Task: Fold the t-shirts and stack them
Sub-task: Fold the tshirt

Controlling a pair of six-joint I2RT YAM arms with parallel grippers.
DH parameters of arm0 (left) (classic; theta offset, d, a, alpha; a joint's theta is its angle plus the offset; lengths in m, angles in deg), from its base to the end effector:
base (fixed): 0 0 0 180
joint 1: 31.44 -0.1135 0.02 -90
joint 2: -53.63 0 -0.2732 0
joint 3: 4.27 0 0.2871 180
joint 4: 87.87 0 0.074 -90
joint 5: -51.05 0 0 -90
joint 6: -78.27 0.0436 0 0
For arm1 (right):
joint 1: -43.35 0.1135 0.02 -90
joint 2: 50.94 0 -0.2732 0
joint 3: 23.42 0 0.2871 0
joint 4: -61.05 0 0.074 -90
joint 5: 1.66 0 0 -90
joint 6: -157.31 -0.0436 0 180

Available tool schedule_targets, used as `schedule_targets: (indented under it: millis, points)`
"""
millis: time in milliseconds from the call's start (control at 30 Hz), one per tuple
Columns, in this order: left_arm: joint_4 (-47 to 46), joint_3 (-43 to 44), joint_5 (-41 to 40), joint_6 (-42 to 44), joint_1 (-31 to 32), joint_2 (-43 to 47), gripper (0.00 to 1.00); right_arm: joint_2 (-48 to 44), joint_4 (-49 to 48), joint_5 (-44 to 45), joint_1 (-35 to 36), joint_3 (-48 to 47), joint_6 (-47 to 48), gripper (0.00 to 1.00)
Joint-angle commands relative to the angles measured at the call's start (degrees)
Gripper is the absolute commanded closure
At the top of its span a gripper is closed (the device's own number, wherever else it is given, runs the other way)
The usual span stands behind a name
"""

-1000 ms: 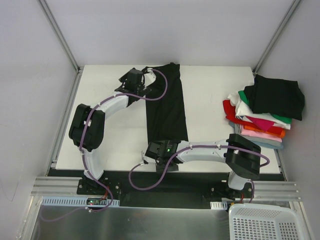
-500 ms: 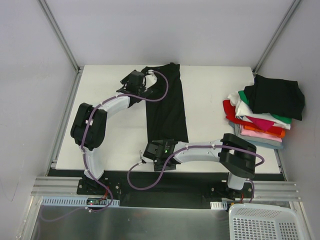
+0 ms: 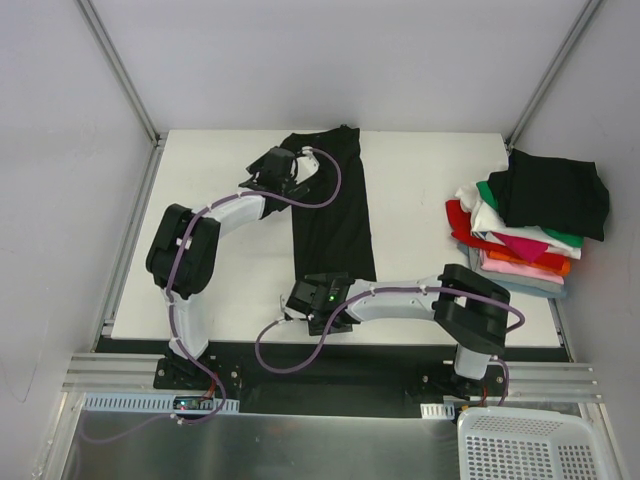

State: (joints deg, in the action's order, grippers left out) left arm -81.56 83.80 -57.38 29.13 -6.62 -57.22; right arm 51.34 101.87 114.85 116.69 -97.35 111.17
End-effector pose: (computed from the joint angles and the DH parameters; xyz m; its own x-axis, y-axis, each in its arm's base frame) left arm 0.4439 -0.1901 0.2016 -0.2372 0.7935 -0.5604 0.4002 0.6054 0.6879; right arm 0.1250 0.3498 0.1385 0.3693 -0.9287 0.0327 -0.7710 -0.3258 -0.5472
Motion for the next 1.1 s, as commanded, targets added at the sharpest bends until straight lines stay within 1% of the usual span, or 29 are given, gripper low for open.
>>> schedule_targets:
  millis: [0,333,567,800,967,1067]
  points:
    - [-1.5,0.3,0.1,-1.0,0.7,-0.7,0.01,3.8,-1.4,-3.0,-2.1,1.2,-0.1,0.01]
    - [-1.5,-0.3,-0.3,-0.2,0.7,-0.5,0.01,5.3,-1.8,-6.9,-4.5,1.3,0.4,0.01]
    - [-1.5,-2.6,-0.2,-0.2,0.7,3.0,0.01,4.2,-1.2,-9.0,-5.4,1.2,0.2,0.01]
    - [-1.5,-1.6,-0.1,0.3,0.6,4.9,0.01,3.7,0.8,-10.4,-5.3,0.3,-0.4,0.03]
    - [-1.5,-1.9,-0.7,0.8,0.7,5.2,0.01,2.9,0.7,-15.4,-6.4,1.5,0.3,0.04]
    - [-1.5,-2.5,-1.0,1.1,0.7,5.5,0.01,2.7,0.2,-16.2,-7.0,1.7,0.9,0.05]
